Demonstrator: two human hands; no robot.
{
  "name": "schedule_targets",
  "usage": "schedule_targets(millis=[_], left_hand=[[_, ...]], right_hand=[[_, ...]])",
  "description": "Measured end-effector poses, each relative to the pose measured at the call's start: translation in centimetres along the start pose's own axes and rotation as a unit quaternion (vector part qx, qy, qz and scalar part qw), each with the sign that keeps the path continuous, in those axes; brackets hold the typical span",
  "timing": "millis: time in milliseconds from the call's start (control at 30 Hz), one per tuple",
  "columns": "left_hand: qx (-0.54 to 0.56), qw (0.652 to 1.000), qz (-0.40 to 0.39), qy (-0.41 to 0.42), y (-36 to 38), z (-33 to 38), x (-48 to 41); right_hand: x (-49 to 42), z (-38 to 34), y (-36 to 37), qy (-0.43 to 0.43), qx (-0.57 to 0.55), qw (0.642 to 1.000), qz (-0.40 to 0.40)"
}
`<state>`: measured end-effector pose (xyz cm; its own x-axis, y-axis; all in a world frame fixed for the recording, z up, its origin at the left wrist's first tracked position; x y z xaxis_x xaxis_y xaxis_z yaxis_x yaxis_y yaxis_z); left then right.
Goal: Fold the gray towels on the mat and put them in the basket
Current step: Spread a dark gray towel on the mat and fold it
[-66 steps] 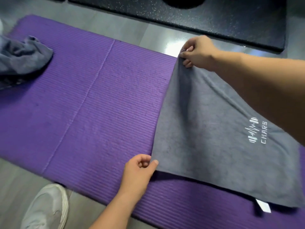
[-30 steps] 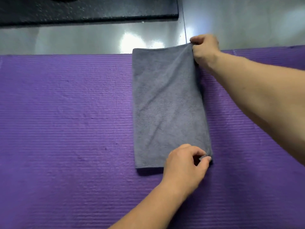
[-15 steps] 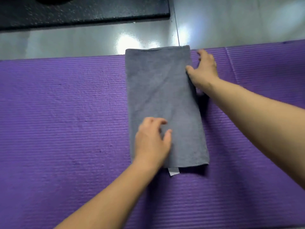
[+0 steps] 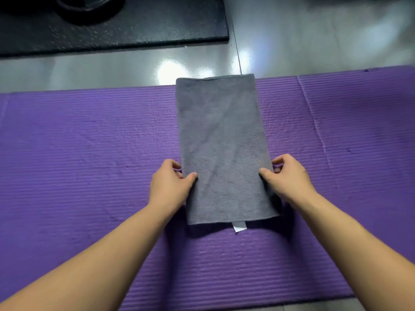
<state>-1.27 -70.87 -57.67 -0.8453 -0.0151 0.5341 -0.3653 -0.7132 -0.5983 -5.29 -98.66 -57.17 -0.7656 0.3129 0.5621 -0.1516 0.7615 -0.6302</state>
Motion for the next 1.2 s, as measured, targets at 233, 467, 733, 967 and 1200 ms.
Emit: schedule_targets(millis=[233,467,733,967,1200], left_hand=[[0.024,0.999,-0.046,-0.012,0.0,-1.4,0.2],[0.257,0.957,-0.103,-0.083,1.8,-0.9,4.2],[0.393,0.919,-0.01,-0.033,2.7,0.0,4.6],[0.285,0.945,0.126,-0.1,-5.1,2.2,-5.6],[0.15,0.982,0.112,-0.032,-6.9,-3.1,-1.7]], right_hand=[[3.8,1.2,0.3,0.06,0.109,0.987,-0.097],[4.6,2.5,-0.3,-0.022,-0.116,0.992,-0.04],[2.5,6.8,-4.6,0.078,-0.368,0.927,0.014],[2.6,6.9,-3.2,0.026,-0.24,0.967,0.084],[-2.6,2.7,-4.5,-0.046,-0.138,0.975,0.167]])
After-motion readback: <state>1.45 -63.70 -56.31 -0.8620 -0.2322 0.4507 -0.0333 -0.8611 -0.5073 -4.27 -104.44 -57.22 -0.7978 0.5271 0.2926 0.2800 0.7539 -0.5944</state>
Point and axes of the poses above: each hand's wrist, its own x-axis away from the middle knuckle, its own y-axis out of the palm, z = x × y, the point moved 1 cm from there along -x, towards the middle knuckle, and after that the axes turned 11 degrees about -z, right-handed, at the moved point
